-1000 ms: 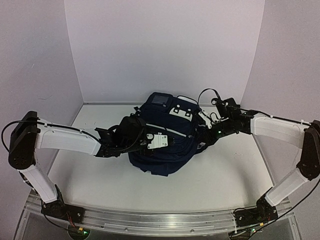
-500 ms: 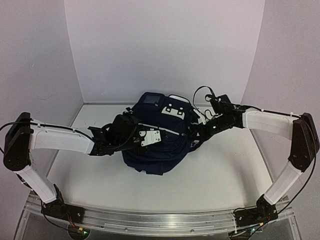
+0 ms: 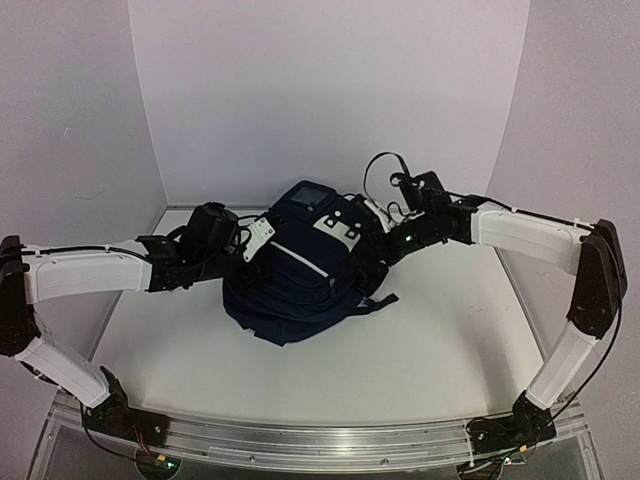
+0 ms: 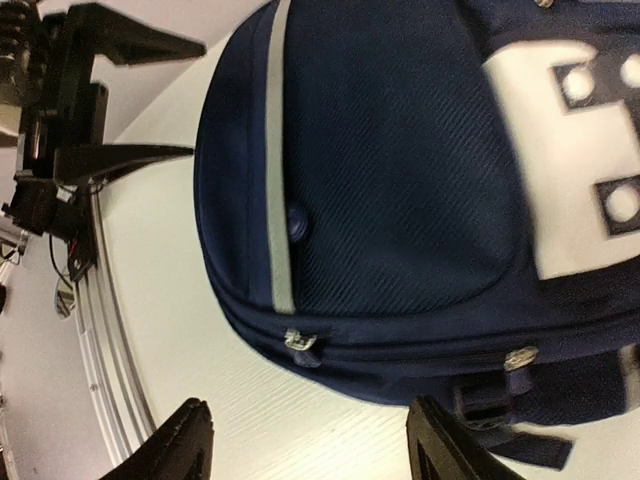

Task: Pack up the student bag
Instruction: Zip the student bag at the center of the board, then adjust the student bag at the center of the board.

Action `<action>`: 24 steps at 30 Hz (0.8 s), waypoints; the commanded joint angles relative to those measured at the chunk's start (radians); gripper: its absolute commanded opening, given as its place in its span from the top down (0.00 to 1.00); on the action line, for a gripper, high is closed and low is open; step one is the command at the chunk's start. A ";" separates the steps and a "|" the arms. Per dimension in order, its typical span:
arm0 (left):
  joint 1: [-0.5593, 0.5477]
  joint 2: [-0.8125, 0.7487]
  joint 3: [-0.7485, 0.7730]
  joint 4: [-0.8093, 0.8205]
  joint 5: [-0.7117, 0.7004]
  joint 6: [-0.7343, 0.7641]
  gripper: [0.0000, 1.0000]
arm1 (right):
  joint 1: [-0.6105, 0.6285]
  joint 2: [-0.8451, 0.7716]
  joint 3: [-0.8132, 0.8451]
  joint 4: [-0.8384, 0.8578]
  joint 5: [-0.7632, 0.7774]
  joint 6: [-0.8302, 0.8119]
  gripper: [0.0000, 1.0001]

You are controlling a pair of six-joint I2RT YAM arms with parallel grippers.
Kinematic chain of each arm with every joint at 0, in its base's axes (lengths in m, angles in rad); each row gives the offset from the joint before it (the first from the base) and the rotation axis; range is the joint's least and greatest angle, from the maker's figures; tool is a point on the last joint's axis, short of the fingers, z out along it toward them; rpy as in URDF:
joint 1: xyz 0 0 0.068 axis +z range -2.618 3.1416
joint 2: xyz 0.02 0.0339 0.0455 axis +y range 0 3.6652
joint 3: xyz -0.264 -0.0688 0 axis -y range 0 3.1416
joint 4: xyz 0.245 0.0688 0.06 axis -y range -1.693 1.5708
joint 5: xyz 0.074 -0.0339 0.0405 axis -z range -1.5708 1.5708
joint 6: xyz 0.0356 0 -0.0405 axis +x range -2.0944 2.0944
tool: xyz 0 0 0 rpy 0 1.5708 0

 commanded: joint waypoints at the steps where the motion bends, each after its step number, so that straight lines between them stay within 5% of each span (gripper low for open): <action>1: 0.005 -0.096 0.092 -0.118 0.001 -0.415 0.27 | -0.130 -0.011 0.124 0.001 -0.001 0.048 0.24; 3: 0.005 -0.108 0.088 -0.135 0.006 -0.550 0.23 | -0.164 0.020 0.172 -0.001 0.063 0.048 0.13; 7: 0.004 -0.113 0.075 -0.147 -0.007 -0.764 0.17 | -0.209 0.135 0.287 -0.002 0.141 0.048 0.08; 9: 0.005 -0.107 0.048 -0.101 0.011 -0.863 0.01 | -0.227 0.203 0.356 -0.004 0.155 0.077 0.05; 19: 0.003 0.066 0.029 0.038 0.066 -1.168 0.00 | -0.295 0.564 0.717 -0.006 0.214 0.072 0.02; 24: 0.006 0.146 0.083 0.022 0.076 -1.235 0.00 | -0.330 0.715 0.838 -0.051 0.081 0.065 0.07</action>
